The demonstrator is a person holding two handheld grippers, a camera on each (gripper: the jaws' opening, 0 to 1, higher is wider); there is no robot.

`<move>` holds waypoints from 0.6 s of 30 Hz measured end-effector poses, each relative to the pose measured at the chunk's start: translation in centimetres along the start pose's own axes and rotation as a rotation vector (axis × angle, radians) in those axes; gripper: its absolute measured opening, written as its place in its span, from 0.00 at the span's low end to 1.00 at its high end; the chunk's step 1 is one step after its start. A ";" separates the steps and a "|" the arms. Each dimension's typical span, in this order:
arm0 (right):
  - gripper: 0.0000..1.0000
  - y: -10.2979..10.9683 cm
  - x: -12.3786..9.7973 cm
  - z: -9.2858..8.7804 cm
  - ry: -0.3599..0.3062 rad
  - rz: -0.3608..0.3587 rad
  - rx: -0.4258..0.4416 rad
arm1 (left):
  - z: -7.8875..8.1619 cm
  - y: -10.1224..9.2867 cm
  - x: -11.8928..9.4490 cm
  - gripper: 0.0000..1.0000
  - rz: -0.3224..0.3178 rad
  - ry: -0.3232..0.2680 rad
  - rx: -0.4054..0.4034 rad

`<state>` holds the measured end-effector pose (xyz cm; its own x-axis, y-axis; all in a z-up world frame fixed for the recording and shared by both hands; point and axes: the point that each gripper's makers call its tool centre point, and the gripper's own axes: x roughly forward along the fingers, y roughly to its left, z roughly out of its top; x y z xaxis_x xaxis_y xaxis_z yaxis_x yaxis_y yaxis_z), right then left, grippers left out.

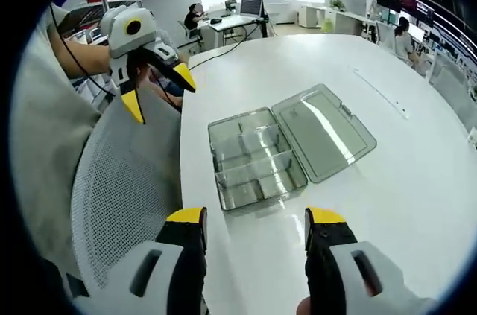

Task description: Insert the divider into the dual guide fixture by aligning both edges with the guide slots and pushing it downward to the bottom, including one-sided entry, uneven engagement, binding, and posture correction.

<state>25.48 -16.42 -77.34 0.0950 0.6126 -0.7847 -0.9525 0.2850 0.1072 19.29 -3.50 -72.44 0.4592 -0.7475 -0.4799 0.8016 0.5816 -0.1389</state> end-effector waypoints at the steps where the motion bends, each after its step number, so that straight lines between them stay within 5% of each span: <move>1: 0.49 -0.2 0.1 -0.1 0.005 -0.001 0.000 | 0.0 0.0 0.0 0.46 0.000 0.001 0.000; 18: 0.45 -1.9 2.2 -2.4 0.094 -0.013 -0.038 | -0.3 -0.2 -0.1 0.47 -0.004 0.005 -0.009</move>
<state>26.78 -17.35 -80.76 0.0818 0.5363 -0.8401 -0.9619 0.2631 0.0743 18.98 -3.41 -72.61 0.4544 -0.7481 -0.4837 0.7996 0.5818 -0.1487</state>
